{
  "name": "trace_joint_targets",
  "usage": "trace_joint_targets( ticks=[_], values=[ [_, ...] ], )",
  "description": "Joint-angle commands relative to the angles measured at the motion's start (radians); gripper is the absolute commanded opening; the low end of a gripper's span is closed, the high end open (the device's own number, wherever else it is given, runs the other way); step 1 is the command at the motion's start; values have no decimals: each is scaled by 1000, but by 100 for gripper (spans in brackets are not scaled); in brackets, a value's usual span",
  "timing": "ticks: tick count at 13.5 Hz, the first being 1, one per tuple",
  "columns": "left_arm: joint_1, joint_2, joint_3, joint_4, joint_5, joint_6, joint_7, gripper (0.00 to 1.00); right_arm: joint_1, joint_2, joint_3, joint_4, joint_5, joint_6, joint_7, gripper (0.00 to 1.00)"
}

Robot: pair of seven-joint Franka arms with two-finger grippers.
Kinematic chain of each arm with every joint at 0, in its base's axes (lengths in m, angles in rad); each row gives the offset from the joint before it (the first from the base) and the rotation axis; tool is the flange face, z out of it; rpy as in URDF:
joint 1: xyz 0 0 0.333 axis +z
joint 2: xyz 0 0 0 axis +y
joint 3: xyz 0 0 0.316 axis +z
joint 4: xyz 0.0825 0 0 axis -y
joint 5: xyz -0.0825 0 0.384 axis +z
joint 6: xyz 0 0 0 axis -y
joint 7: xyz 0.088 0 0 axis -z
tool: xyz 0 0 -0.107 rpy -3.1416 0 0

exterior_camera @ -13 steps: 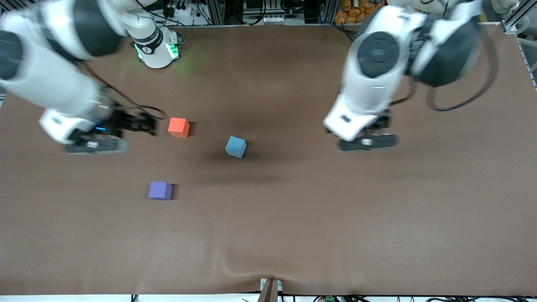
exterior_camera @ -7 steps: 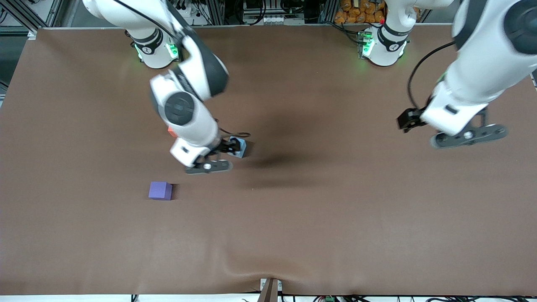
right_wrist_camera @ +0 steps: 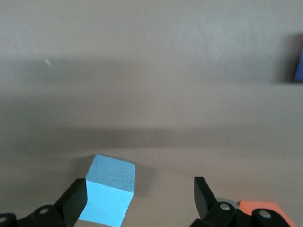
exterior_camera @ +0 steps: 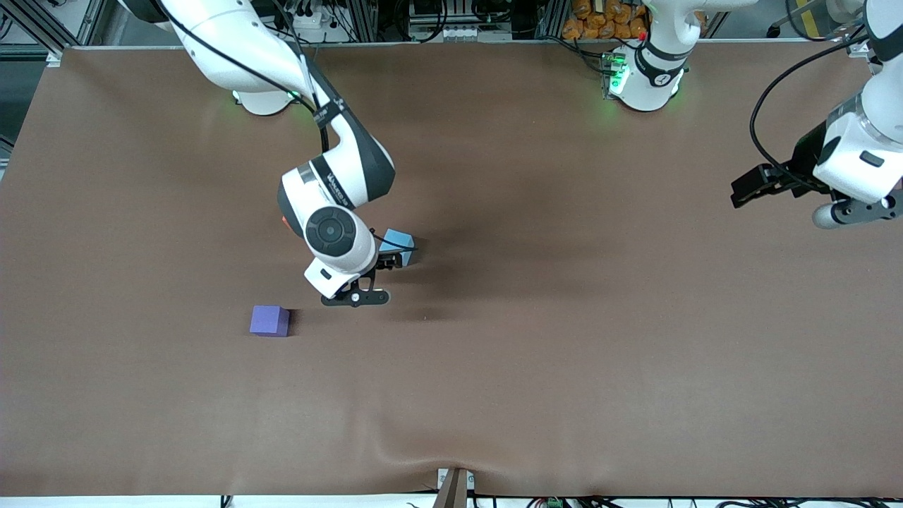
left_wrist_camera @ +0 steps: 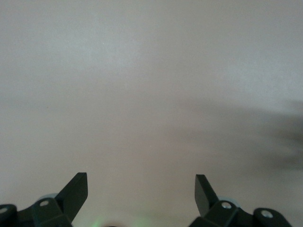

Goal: Place blue block between orange and purple blocks
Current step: 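Grasp the blue cube with the right gripper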

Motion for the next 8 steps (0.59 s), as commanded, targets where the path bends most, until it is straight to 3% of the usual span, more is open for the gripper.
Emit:
trace_joint_targets(
  ticks=[1, 8],
  values=[
    [-3, -90, -9, -98, -12, 23, -2, 100, -3, -13, 9, -48, 72, -3, 46, 100],
    [-8, -76, -8, -89, -4, 25, -2, 100, 92, -56, 9, -117, 98, 18, 143, 100]
  ],
)
